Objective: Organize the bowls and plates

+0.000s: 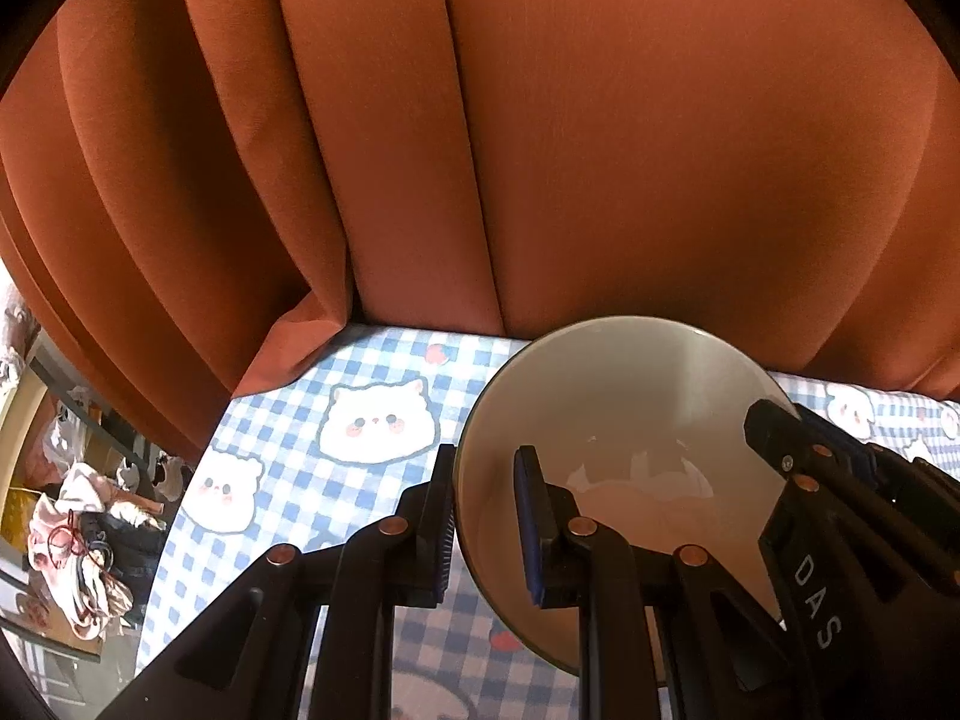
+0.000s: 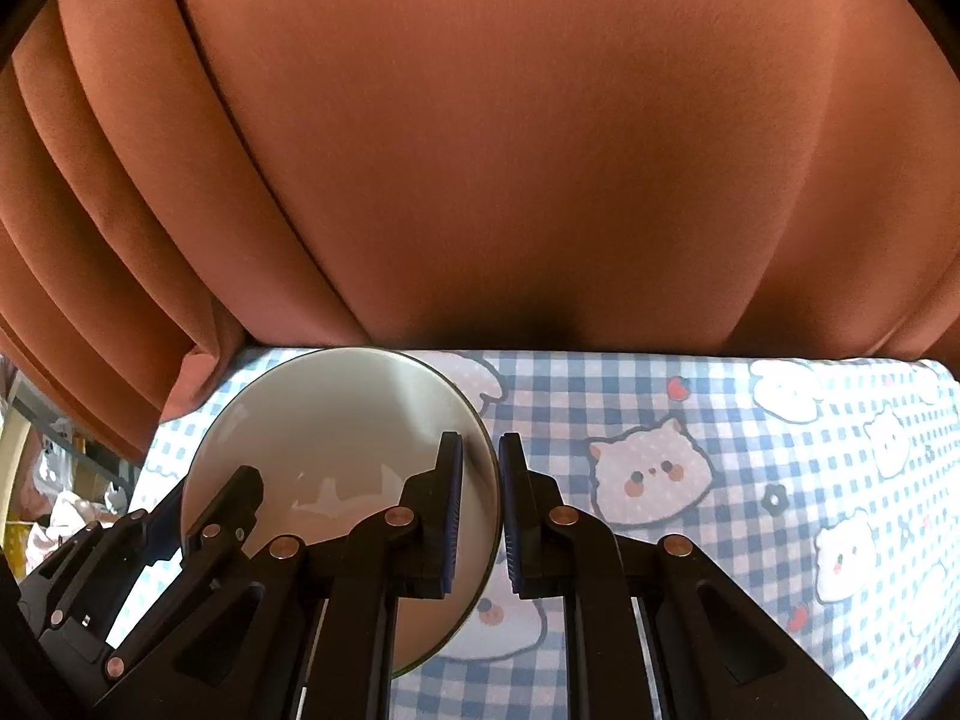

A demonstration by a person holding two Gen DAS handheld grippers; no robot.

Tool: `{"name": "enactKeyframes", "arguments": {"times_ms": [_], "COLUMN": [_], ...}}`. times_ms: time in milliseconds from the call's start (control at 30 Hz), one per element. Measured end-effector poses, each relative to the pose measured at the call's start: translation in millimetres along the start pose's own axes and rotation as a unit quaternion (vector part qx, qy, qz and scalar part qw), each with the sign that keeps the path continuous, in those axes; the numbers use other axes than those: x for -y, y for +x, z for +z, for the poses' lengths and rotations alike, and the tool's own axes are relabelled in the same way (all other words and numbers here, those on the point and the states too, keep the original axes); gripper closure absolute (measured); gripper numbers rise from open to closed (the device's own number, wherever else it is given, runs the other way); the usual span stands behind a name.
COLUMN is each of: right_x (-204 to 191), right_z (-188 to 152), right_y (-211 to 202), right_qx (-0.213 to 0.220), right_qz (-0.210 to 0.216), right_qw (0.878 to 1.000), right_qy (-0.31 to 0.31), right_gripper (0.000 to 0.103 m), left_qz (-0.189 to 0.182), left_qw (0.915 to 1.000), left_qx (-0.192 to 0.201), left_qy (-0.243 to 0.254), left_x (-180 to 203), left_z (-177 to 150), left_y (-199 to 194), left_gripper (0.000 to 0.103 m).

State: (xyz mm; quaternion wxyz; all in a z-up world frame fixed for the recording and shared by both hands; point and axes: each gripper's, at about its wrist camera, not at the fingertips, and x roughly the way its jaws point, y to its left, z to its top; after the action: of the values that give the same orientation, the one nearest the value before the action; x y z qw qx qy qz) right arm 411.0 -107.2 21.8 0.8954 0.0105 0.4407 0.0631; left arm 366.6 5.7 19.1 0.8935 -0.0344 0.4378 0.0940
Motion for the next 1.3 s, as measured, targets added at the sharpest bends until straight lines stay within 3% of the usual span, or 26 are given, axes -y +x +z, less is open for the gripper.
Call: {"name": "enactKeyframes", "arguments": {"times_ms": [733,1300], "right_x": [-43.5,-34.3], "right_z": [-55.9,-131.4], "right_y": [-118.7,-176.2], "right_qx": [0.039,0.039], "right_qz": [-0.04,-0.091], "right_qw": [0.998,0.993], "right_qy": [0.015,0.057], "right_gripper": [0.087,0.087], "left_qz": [-0.044,-0.094], "left_qw": [0.9976,0.9926], "left_qx": [0.049,0.044], "left_qy": [0.018,0.063], "left_x": [-46.5,-33.0], "left_z": [-47.3,-113.7], "left_y": [-89.8,-131.8], "left_gripper": [0.087,0.087]}}
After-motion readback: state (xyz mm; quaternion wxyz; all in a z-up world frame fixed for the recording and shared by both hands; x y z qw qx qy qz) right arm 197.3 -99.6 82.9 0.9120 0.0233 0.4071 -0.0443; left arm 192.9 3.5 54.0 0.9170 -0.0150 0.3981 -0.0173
